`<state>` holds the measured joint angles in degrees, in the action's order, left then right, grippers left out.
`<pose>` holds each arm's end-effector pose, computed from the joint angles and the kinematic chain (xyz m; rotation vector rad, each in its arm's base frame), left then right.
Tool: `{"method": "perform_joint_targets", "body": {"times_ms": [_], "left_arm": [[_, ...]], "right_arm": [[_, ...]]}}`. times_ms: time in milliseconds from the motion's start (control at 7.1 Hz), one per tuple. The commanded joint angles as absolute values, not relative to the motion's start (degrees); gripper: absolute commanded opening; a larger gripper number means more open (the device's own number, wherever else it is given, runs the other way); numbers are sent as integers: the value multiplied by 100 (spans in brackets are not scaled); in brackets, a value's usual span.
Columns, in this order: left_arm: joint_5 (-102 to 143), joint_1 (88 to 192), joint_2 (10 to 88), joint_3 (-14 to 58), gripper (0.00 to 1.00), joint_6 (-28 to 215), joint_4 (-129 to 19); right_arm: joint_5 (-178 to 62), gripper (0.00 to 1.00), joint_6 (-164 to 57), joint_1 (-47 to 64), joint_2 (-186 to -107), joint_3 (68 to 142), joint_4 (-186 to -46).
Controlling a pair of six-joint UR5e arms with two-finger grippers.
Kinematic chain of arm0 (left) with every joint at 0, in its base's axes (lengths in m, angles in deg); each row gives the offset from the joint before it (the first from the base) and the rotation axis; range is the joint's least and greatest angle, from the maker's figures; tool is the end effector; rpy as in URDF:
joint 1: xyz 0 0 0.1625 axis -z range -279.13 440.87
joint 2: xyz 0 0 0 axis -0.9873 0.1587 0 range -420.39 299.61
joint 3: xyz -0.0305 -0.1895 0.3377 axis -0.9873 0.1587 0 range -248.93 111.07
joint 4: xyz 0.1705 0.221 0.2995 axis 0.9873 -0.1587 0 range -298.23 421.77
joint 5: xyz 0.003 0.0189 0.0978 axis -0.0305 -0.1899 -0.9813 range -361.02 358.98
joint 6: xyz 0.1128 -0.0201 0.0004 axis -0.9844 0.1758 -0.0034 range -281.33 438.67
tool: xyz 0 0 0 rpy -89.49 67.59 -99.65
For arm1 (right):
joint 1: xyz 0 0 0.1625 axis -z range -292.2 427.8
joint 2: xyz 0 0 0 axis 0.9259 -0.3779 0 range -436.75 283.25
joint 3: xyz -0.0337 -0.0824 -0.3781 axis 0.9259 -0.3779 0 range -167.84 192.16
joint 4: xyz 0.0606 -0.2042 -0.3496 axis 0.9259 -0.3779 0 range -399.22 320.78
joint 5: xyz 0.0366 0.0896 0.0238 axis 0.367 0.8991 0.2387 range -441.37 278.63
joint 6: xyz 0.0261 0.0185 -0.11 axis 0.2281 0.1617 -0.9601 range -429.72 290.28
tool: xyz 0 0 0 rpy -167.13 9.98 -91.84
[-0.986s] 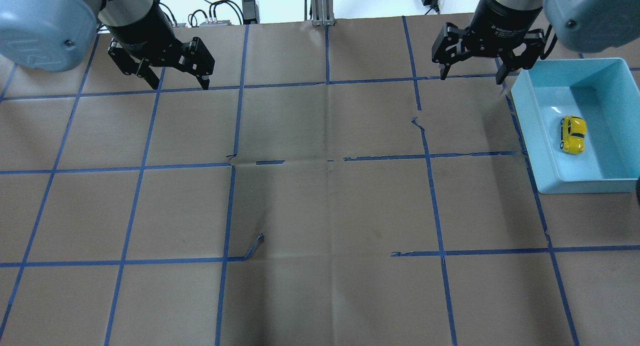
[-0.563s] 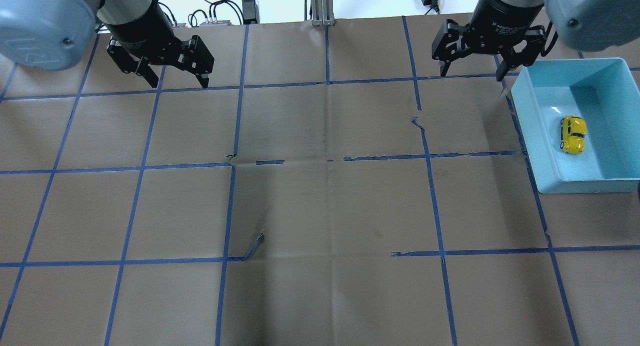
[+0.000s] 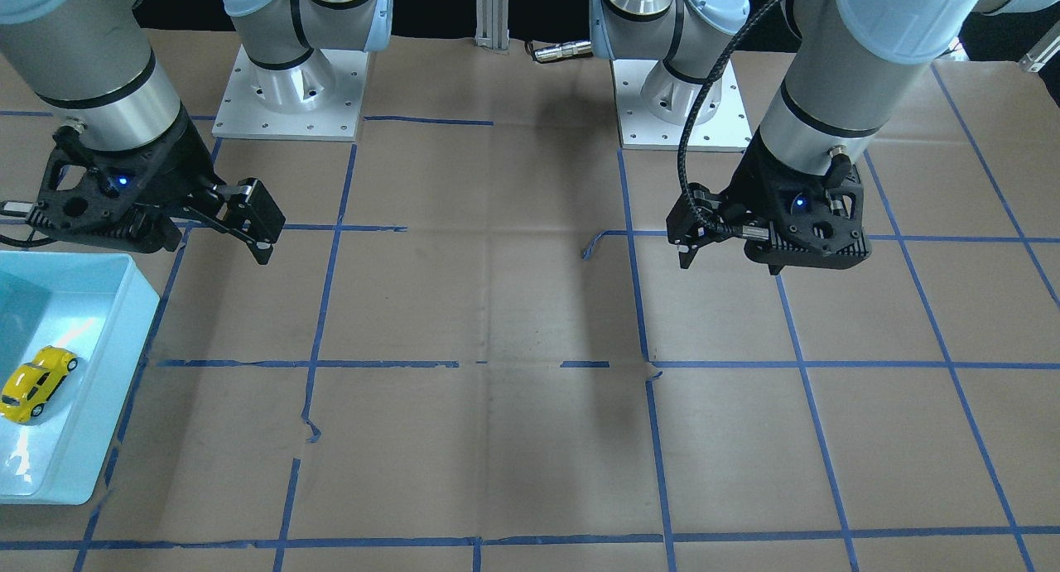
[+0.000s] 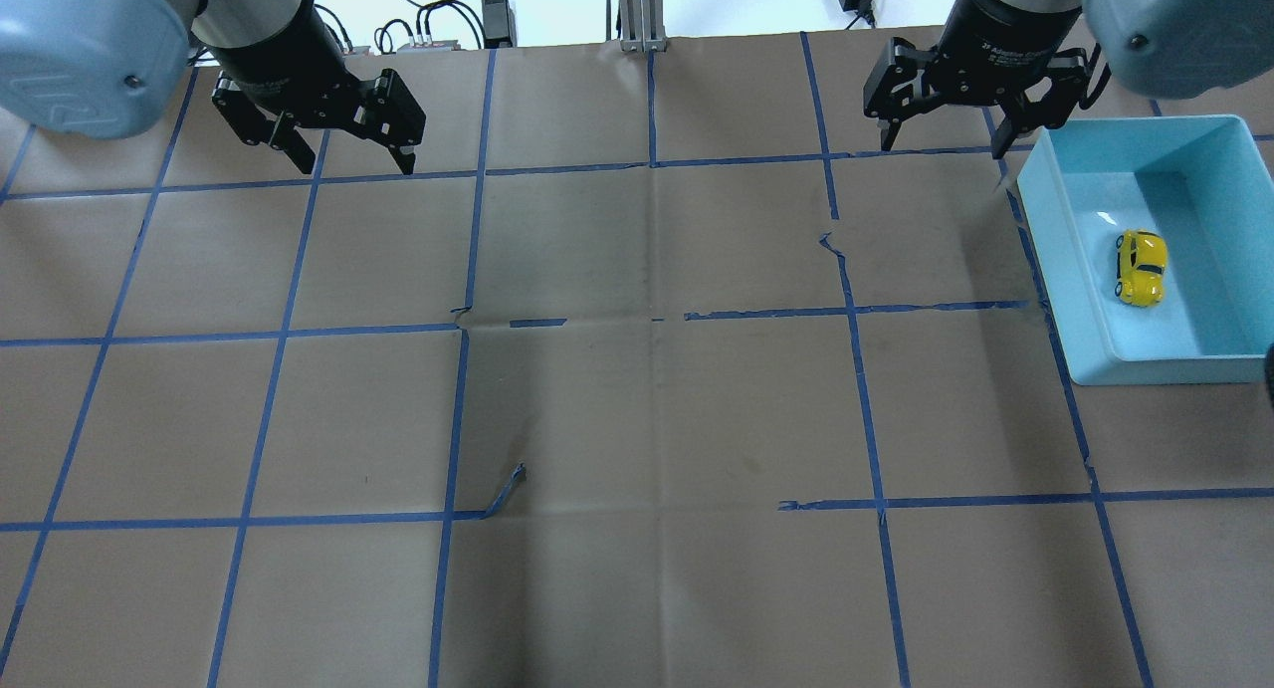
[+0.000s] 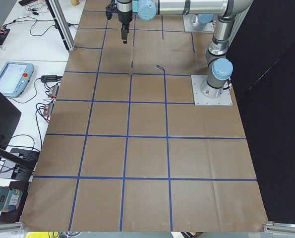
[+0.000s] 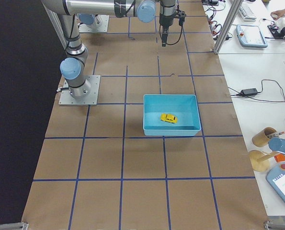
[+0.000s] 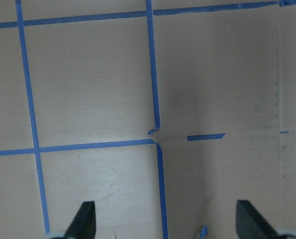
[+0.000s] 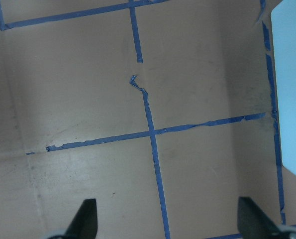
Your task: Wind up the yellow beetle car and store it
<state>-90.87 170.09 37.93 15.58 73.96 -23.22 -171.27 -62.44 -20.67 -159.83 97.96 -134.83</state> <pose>-0.1260 -0.5485 0.4171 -0.1080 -3.1385 0.0597 0.1190 -0.5421 0.4204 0.2407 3.1271 -0.0787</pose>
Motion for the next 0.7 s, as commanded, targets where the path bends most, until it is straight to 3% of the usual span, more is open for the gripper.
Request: {"method": "perform_joint_targets", "body": {"times_ms": [0, 563], "left_arm": [[-9102, 16999, 3796, 1536, 100, 7401, -2322], [-9084, 17008, 3866, 1475, 100, 7401, -2322]], "right_arm": [[-17128, 100, -6181, -2062, -15858, 9777, -13748], [-17154, 100, -6172, -2062, -15945, 9768, -13678]]}}
